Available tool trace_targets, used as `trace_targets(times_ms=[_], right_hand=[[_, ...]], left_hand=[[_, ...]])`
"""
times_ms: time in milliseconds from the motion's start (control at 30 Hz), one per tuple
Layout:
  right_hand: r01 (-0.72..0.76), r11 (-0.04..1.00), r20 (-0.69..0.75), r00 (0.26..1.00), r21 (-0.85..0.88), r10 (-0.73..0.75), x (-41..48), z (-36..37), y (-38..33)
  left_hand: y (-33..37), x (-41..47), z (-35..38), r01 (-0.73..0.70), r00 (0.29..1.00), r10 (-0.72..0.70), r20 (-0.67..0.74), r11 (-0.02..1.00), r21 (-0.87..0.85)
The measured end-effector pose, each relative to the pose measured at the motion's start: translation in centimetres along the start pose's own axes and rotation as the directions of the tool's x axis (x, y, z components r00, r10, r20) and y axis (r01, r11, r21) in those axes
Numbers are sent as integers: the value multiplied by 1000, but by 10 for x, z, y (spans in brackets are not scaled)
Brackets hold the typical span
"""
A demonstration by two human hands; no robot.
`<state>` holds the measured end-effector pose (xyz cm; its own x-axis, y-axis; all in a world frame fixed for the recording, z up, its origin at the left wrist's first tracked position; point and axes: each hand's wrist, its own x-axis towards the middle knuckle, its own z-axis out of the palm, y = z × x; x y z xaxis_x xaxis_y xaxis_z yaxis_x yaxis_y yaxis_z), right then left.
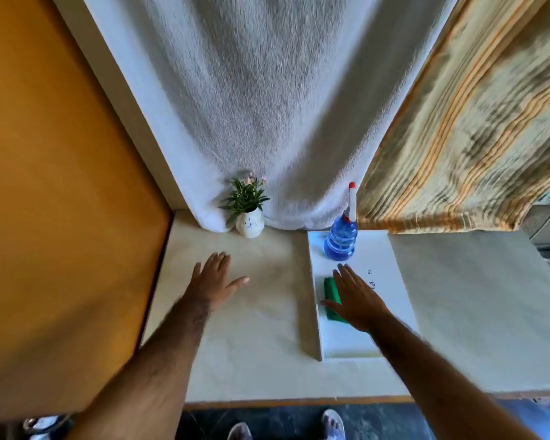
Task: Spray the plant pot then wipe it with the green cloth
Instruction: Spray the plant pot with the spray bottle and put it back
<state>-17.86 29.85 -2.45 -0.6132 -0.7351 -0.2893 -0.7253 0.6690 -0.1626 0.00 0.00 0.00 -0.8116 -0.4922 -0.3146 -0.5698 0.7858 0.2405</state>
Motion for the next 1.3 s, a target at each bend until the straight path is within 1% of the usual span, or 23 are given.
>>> trace_targets(times_ms=[100,200,267,367,433,500,533,600,667,767,833,900,967,1033,1200,1233,1300], right_hand=[[-69,997,-8,998,27,69,-7,23,2],[-80,996,-43,996,-40,78,-17,50,0],[-68,997,-78,995,-41,64,-22,62,-1],[-77,997,-64,995,-31,74,-22,75,1],[-92,994,-70,993,55,96,-19,74,0],[-142,964,-115,979,226,171,-10,63,0],[-174,928,-170,956,328,240,-2,51,0],[-217,813,-262,875,540,408,20,19,4],[-163,723,-329,808,671,488,44,-16,12],[-31,662,-409,765,748,498,85,-57,24],[11,611,-391,778,792,492,108,-71,27],[17,552,-339,805,833,486,121,-73,28],[36,489,-322,794,871,516,127,-68,27],[88,441,-338,778,893,529,131,-61,26],[163,447,-415,722,880,553,131,-61,20],[176,465,-436,720,867,540,129,-64,17],[196,515,-465,751,834,468,128,-73,4]], left_hand=[[-12,-1,35,52,995,-56,79,997,53],[-19,-11,68,72,989,-80,125,995,69],[-23,-15,81,58,993,-67,97,994,91],[-28,-19,96,58,997,-64,46,992,115],[-28,-20,103,48,999,-48,-11,997,52],[-28,-20,108,39,998,-37,-49,999,29],[-28,-19,111,35,998,-33,-62,999,32],[-29,-17,111,32,999,-31,-18,999,40],[-29,-19,113,-2,999,4,-47,999,41],[-30,-20,117,-13,996,16,-88,999,39],[-31,-20,120,-14,992,20,-121,999,48],[-32,-18,123,-17,992,25,-123,998,64],[-34,-18,127,-26,989,38,-141,996,86],[-39,-16,132,-29,986,45,-163,995,100],[-42,-14,137,-13,983,33,-182,994,113],[-42,-14,138,-9,982,30,-188,994,111],[-43,-15,139,-7,977,30,-209,994,109]])
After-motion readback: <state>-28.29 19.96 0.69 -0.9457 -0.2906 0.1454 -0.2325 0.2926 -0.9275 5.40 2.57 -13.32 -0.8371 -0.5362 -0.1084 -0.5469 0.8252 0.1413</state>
